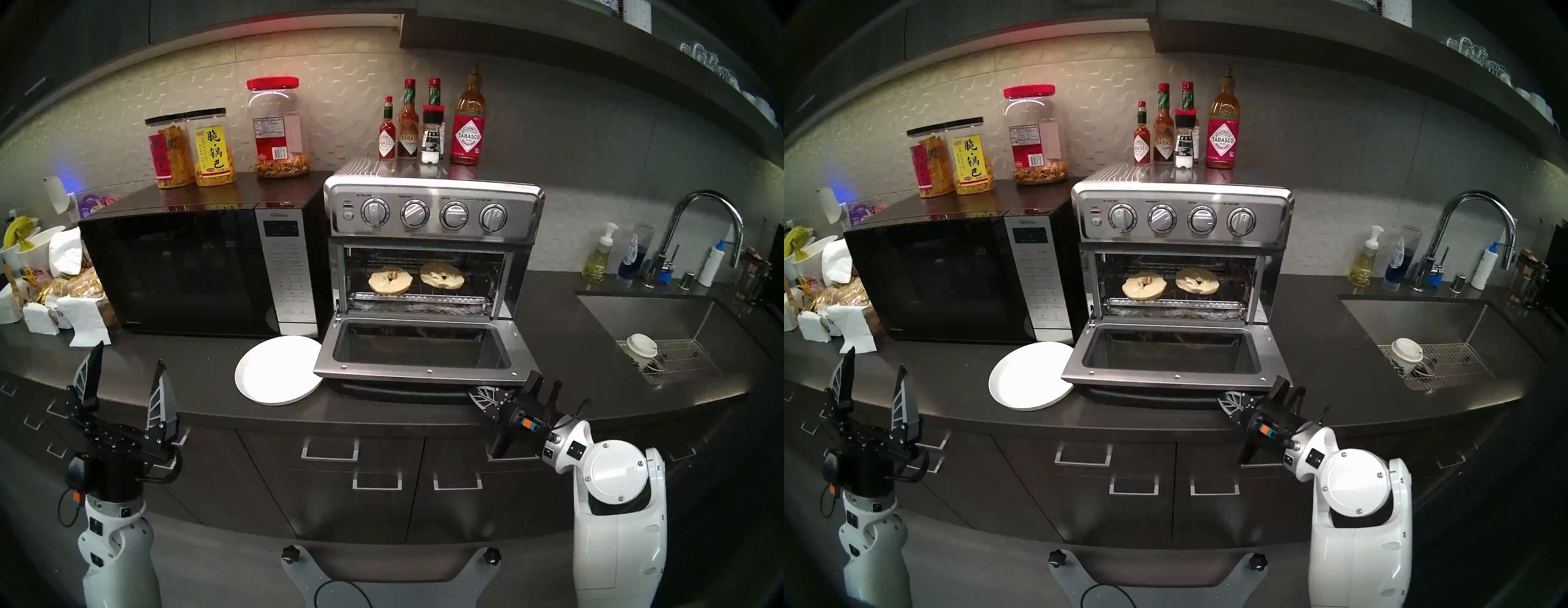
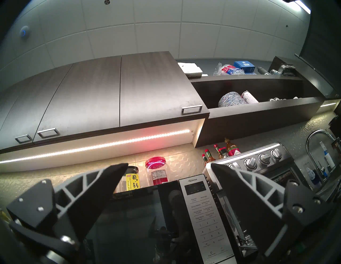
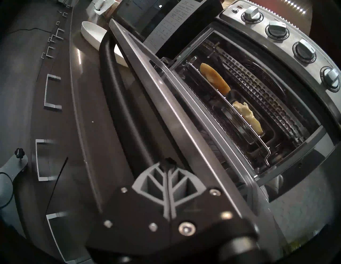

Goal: Open the oven and place the bagel inside on the rack

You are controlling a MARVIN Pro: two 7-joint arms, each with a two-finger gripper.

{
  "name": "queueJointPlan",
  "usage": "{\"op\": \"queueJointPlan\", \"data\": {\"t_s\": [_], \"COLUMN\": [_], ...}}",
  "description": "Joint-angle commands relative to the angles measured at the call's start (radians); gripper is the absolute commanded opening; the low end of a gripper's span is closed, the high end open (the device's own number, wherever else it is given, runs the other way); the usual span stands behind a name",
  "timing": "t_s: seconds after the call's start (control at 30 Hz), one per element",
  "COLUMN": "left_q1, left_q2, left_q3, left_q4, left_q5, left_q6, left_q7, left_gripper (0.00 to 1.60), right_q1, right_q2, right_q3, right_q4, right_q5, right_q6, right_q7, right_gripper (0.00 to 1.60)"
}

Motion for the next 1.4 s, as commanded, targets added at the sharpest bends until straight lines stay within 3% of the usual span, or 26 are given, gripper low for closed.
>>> {"op": "queueJointPlan", "data": {"t_s": [0.0, 1.1, 1.37], "left_q1": [0.003, 0.018, 0.017], "left_q2": [0.003, 0.022, 0.021], "left_q3": [0.001, 0.015, 0.013], "left_q4": [-0.011, -0.017, -0.017], "left_q5": [-0.002, 0.036, 0.032], "left_q6": [0.000, 0.000, 0.000], "left_q7": [-0.101, -0.037, -0.047], "left_gripper": [1.60, 1.60, 1.60], "right_q1": [0.064, 0.132, 0.170], "right_q2": [-0.007, 0.021, 0.025], "right_q3": [-0.018, -0.119, -0.152], "right_q4": [-0.005, -0.134, -0.129], "right_q5": [-0.019, -0.029, -0.060], "right_q6": [0.006, 0.138, 0.171], "right_q7": [-0.025, -0.031, -0.046], "right_gripper": [0.00, 0.00, 0.00]}}
